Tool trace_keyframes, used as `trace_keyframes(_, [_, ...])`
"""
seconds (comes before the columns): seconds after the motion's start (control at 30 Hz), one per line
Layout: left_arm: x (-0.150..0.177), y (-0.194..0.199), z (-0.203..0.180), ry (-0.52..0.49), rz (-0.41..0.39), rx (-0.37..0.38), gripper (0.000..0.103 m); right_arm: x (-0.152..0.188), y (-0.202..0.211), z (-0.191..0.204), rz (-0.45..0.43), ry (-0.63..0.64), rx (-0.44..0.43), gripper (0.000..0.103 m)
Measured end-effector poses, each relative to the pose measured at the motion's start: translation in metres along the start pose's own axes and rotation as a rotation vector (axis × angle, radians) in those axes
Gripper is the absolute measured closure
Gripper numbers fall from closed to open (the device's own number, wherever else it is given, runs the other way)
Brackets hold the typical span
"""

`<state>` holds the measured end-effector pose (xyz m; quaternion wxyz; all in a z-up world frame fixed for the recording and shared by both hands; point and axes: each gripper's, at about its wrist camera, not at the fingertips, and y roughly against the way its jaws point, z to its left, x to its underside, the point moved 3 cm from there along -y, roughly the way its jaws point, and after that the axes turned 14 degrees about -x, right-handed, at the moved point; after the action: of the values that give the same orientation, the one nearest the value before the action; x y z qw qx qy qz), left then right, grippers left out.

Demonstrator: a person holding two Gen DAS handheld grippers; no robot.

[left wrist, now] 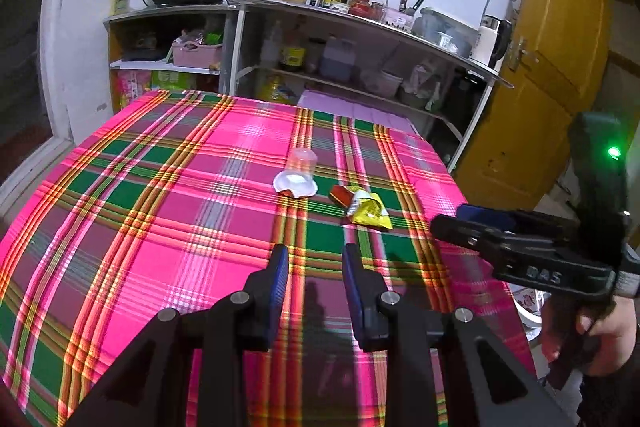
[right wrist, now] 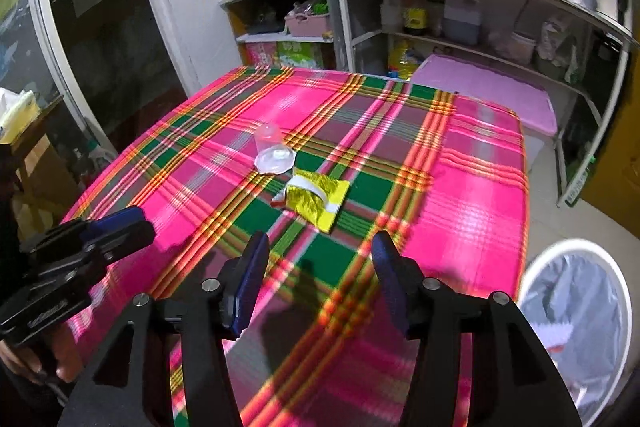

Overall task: Collect trash
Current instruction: 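Grasp the yellow wrapper with the right tool while the left tool grasps the clear plastic cup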

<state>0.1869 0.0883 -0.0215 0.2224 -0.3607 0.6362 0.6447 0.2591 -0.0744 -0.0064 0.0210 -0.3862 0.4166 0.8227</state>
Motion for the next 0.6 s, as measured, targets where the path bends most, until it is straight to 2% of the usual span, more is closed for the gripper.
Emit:
trace_keyframes(0.43, [-0.004, -0.018, 0.031, 0.044, 0.008, -0.016, 0.076, -0.028, -0.052, -0.006, 0.031, -0.025, -0.018, 0.049])
trace_keyframes(0.6, [-0.005, -0.025, 0.035, 0.049, 0.018, -0.019, 0.076, -0.029, -0.078, -0.011, 0.074, -0.049, 0.002, 0.048])
